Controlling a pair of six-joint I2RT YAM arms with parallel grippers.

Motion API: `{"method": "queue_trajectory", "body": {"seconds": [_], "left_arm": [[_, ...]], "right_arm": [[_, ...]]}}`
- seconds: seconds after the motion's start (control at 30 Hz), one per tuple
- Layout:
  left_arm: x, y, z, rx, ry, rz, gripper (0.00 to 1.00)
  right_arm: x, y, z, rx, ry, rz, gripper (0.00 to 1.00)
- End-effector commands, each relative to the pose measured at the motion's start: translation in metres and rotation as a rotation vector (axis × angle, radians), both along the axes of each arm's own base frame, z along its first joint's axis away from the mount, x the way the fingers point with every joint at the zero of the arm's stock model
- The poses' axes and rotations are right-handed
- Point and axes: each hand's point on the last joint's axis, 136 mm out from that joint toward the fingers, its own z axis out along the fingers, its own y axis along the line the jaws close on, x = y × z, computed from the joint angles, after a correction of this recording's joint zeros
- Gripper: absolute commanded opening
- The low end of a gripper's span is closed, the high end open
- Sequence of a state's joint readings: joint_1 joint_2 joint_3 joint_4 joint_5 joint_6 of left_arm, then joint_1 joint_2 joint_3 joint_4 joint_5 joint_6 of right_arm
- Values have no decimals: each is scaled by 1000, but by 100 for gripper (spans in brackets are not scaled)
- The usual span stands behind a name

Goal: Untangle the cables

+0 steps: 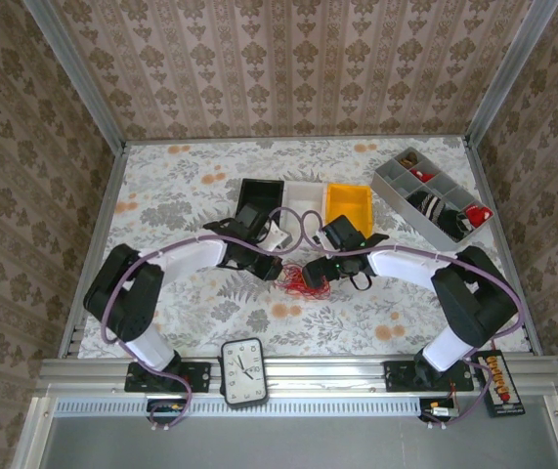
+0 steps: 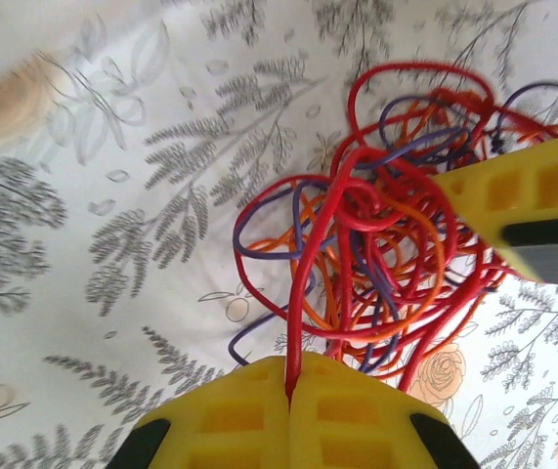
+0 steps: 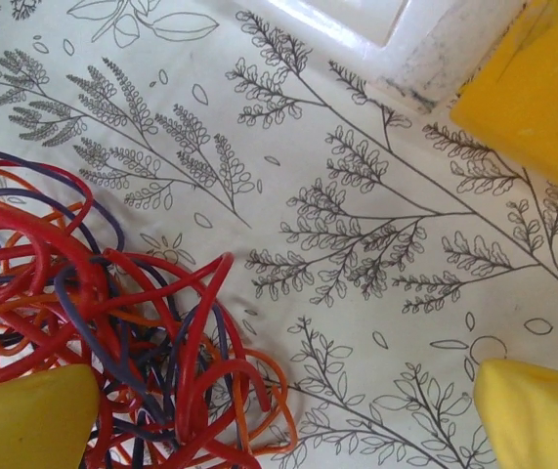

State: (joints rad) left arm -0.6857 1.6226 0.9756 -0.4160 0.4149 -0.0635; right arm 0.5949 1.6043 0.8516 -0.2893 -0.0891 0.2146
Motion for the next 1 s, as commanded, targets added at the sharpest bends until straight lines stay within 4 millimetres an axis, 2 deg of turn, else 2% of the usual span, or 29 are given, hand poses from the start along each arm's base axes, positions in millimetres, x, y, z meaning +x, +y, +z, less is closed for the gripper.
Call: {"method": "queue_trajectory", "body": {"seconds": [0.0,0.1,0.23,0.37,0.5,0.63,0.7,0.8,0.97], "left_arm": [[19,0,37,-93,-86,65,0],[28,9,61,-158,-107,110,0],[43,35,92,-229,-163,194,0],[55,56,114,-282,-203,261,0],[58,61,129,-292,-235,264,0],[62,64,151,-397,-245,286,0],[57,58,150,-384,-229,249,0],[42,41,136,-343,-192,162,0],[14,19,107,-248,-132,20,0]], "right_arm": [[-7,-21,-19,-132,48,-46,100],[-4,-29,-23,-176,49,-82,100],[0,-37,-26,-210,48,-118,100],[2,-44,-29,-220,60,-151,100],[3,-51,-29,-220,60,-184,100],[3,-57,-31,-218,70,-209,100],[4,-55,-29,-205,63,-203,100],[6,-51,-18,-165,22,-180,100],[13,-46,22,-49,-121,-189,100]]}}
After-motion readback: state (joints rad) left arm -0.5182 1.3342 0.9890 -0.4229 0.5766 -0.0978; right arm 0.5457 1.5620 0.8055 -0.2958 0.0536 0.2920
